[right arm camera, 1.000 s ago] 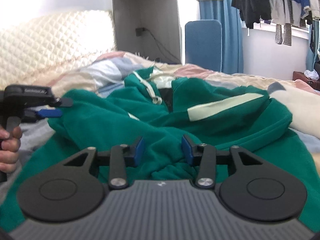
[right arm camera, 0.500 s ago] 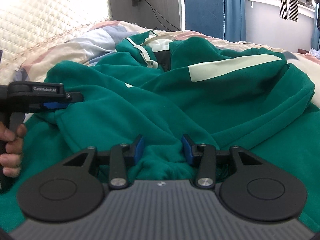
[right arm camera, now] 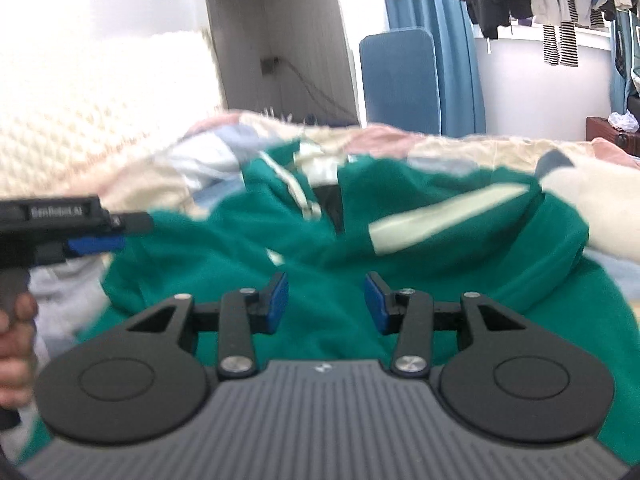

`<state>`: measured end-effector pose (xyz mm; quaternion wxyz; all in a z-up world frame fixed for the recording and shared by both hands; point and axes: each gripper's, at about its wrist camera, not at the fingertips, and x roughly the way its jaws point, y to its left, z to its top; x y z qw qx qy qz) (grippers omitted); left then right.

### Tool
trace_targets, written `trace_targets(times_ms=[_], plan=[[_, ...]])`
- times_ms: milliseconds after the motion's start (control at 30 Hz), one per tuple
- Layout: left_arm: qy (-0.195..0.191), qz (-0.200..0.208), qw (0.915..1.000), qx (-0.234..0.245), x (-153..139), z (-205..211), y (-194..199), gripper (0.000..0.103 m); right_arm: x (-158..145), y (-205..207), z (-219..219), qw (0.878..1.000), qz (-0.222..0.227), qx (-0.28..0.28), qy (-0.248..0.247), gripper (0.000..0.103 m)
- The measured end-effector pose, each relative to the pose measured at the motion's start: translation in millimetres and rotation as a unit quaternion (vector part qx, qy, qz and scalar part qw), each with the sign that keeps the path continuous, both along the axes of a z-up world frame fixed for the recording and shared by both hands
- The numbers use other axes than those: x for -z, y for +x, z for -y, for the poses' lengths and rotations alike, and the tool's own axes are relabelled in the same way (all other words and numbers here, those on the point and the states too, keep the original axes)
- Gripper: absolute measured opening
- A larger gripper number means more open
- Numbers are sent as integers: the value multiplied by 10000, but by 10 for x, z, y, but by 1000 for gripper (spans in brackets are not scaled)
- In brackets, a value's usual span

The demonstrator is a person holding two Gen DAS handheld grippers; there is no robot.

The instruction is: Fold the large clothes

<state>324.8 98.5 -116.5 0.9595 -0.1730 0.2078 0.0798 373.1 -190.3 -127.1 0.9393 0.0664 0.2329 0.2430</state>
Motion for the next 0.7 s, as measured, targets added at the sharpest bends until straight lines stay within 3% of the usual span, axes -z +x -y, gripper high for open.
trace_targets(times_ms=[100, 233, 267, 300, 367, 600, 700], plan=[[-35, -2, 10000, 52, -215, 60, 193, 56, -228, 161, 66, 9995, 58, 77, 284, 46], [-189, -327, 9992, 156, -345, -9, 739, 56, -377, 610, 83, 9990, -55, 138, 426, 47], [-231, -403, 9987, 192, -341, -67, 913, 56, -387, 757, 74, 9990, -118, 126, 424, 51], [-267, -486, 9983, 186, -322, -143, 1099, 56, -376, 952, 57, 9987, -233, 113, 446, 65], [-464, -620, 9969, 110, -254, -345, 1491, 56, -324, 1324, 12, 9982, -327, 198, 462, 79], [-817, -695, 9942, -16, 153, -1021, 2875, 64, 78, 2781, -282, 9957, -656, 443, 481, 77], [-655, -716, 9951, -191, 317, -1190, 3357, 64, 269, 3361, -506, 9935, -908, 521, 443, 77]])
